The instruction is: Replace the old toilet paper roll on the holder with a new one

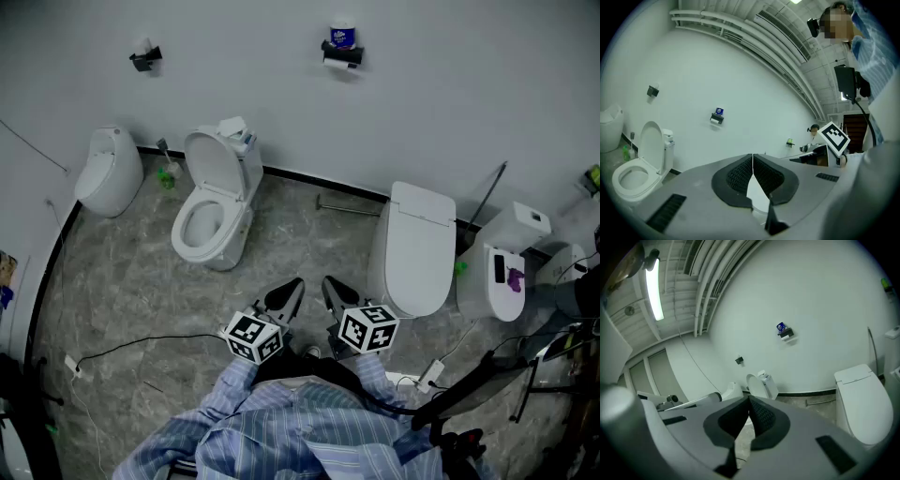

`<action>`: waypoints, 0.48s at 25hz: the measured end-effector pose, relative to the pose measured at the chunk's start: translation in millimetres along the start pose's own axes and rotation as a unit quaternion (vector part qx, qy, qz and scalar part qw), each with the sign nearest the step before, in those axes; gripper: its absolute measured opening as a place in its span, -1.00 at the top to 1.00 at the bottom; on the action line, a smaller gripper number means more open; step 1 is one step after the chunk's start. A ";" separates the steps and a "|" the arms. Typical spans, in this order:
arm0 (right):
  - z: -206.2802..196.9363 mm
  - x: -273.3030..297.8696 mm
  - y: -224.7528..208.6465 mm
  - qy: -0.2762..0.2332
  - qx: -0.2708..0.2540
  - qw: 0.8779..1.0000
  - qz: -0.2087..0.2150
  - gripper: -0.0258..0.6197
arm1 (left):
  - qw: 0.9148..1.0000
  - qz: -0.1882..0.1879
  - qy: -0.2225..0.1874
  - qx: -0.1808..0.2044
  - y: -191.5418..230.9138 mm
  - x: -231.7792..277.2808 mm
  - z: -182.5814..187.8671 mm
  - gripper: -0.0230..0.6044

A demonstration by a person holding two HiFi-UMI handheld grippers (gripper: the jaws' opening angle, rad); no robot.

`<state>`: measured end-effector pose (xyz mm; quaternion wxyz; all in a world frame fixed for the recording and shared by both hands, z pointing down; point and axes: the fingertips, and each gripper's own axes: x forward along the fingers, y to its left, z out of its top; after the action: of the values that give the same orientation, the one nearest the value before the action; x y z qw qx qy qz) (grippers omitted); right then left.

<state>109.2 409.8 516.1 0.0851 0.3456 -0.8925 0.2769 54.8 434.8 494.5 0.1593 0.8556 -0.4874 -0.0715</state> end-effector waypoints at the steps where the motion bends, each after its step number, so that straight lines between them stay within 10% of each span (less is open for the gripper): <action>1: 0.1 0.0 1.4 -0.004 0.004 1.000 0.000 0.91 | 1.000 -0.002 -0.002 0.003 1.3 -1.3 1.5 0.91; 12: -10.5 -10.6 8.7 -0.016 0.013 1.000 -0.006 0.91 | 1.000 0.005 -0.005 -0.001 0.6 -20.2 -5.0 0.91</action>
<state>111.0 426.9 517.4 0.0679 0.3564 -0.8881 0.2824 45.3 452.9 498.7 0.1583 0.8527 -0.4920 -0.0757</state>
